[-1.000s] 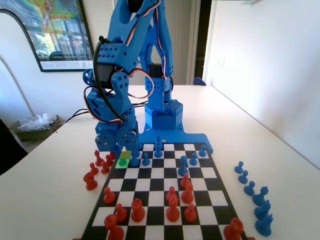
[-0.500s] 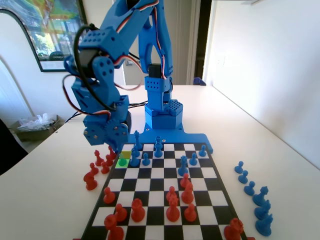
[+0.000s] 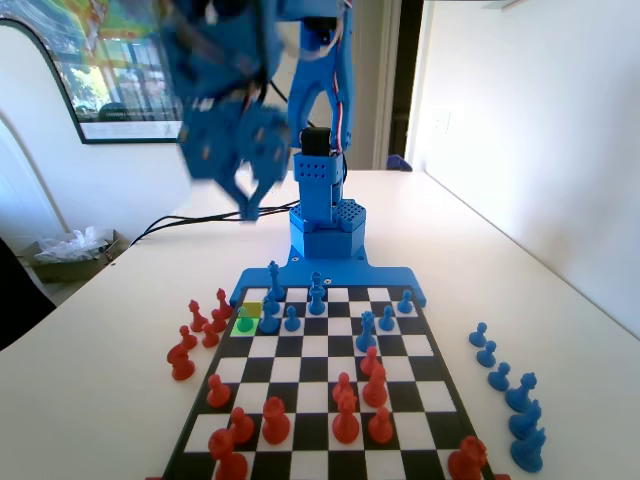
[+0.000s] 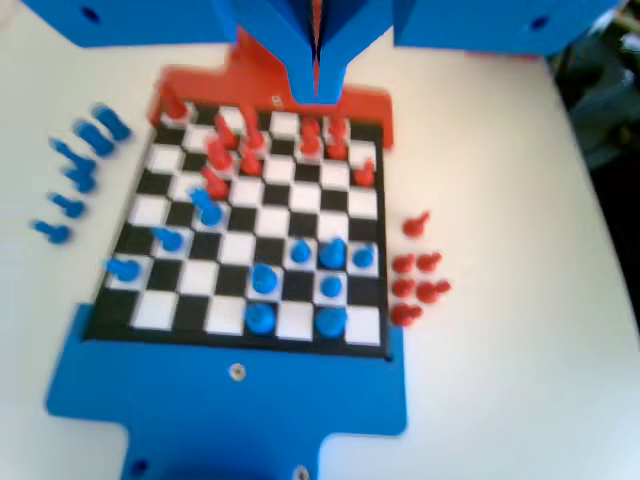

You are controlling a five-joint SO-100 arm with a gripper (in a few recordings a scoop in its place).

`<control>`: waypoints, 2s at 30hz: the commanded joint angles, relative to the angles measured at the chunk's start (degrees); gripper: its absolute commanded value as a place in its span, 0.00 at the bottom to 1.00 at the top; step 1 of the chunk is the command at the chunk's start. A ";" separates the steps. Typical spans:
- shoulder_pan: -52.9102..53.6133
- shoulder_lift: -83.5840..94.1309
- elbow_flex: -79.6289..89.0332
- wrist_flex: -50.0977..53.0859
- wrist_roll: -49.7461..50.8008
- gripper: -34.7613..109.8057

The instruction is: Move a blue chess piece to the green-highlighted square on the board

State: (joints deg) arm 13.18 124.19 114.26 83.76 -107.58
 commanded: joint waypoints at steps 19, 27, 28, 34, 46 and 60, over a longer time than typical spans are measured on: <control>-13.27 44.21 8.17 11.51 7.12 0.25; -13.62 49.57 10.72 6.77 8.35 0.25; -13.36 50.10 10.72 6.68 8.35 0.25; -11.95 50.71 10.72 6.42 8.70 0.29; -11.69 50.71 10.72 6.50 8.79 0.30; -11.69 50.71 10.72 6.50 8.79 0.30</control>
State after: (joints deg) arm 0.79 173.67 124.54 91.23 -98.17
